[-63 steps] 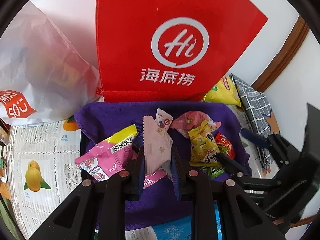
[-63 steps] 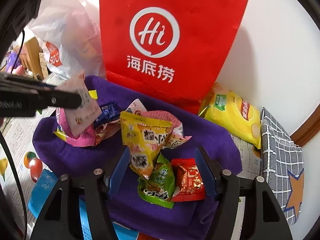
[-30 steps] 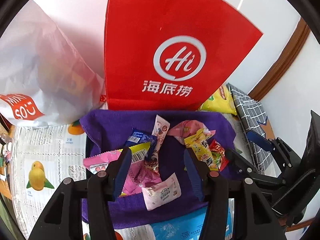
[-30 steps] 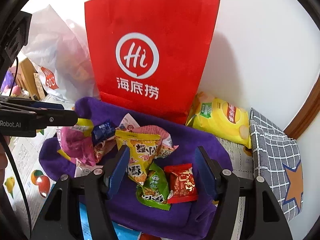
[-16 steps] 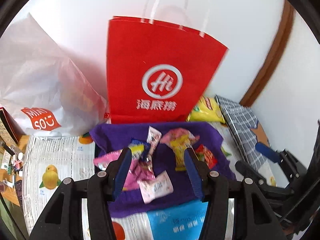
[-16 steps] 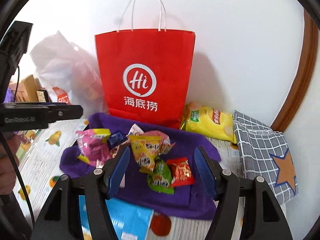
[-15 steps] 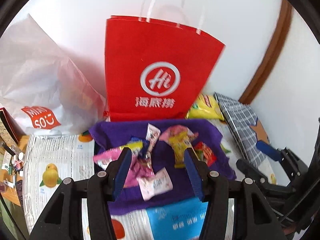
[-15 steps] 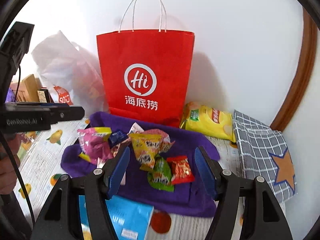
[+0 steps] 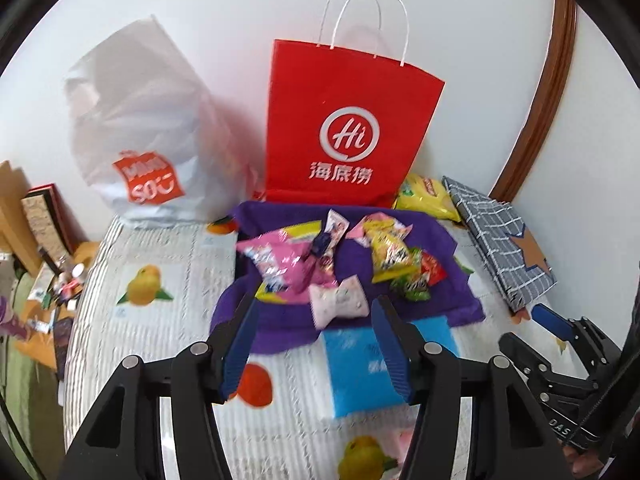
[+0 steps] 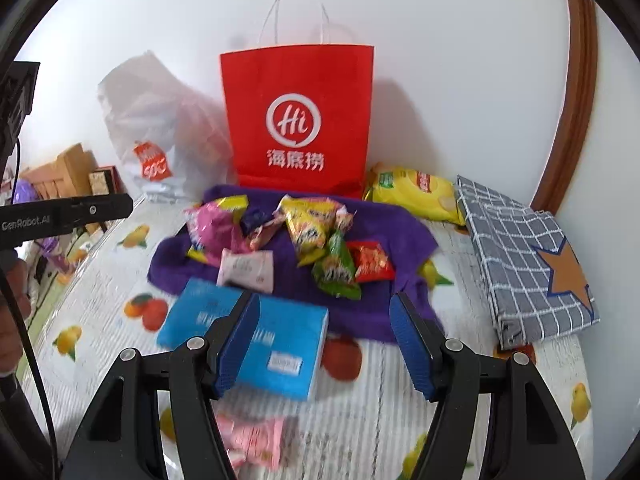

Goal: Organize snacks
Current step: 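Move both tools back toward the loose pink packets beside the tissue pack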

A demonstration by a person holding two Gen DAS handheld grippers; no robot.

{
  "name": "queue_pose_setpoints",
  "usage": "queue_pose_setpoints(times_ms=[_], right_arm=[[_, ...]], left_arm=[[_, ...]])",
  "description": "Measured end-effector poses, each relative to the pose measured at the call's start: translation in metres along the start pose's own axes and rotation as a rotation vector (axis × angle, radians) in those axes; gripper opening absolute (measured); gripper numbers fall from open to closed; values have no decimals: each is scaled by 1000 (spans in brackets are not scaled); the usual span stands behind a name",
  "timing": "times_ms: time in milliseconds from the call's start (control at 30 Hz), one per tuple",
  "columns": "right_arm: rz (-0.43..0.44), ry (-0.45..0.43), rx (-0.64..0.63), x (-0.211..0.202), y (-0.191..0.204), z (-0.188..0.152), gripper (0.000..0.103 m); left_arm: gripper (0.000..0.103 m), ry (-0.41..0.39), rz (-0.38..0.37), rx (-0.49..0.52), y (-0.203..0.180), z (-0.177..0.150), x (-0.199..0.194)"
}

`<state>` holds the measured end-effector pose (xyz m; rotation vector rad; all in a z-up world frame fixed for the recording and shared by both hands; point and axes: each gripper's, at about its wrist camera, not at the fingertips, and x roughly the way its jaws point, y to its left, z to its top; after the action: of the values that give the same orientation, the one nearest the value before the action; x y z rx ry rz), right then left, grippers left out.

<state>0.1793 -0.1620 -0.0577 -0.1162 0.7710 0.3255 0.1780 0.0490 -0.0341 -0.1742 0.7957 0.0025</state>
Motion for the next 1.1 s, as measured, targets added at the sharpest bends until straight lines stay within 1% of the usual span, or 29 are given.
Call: queue_pose_setpoints(times_ms=[67,167,233,333,400,533,633,733,900,1100], right_arm=[[15,5,7,-5,2,-10,67],[46,36,20,-8,5,-25,68],[54,45,42,-10,5,-33,68],[53,69,59,-12,7,-47,68],[49,78,52,-14,10,-55,68],[81,89,46,-17,18,-72,68],[83,96,29,-15,25,-82,68],[82,129,18,-5,32,-90,68],[173,190,57,8,42,-104,68],[208,244,37,17,59,-124,68]], left_arm=[[56,2,3,-3,1,-10,-5],[56,10,-16,-19,4,-25,-12],[56,24,-9,-36,7,-35,-16],[63,33,9,-30,8,-48,-21],[67,35,39,-19,7,-55,-24],[71,40,75,7,3,-65,-31],[75,24,64,-1,4,-71,-36],[76,34,63,-5,5,-76,-35],[76,86,52,-12,12,-82,-25],[76,108,35,-28,19,-87,-17]])
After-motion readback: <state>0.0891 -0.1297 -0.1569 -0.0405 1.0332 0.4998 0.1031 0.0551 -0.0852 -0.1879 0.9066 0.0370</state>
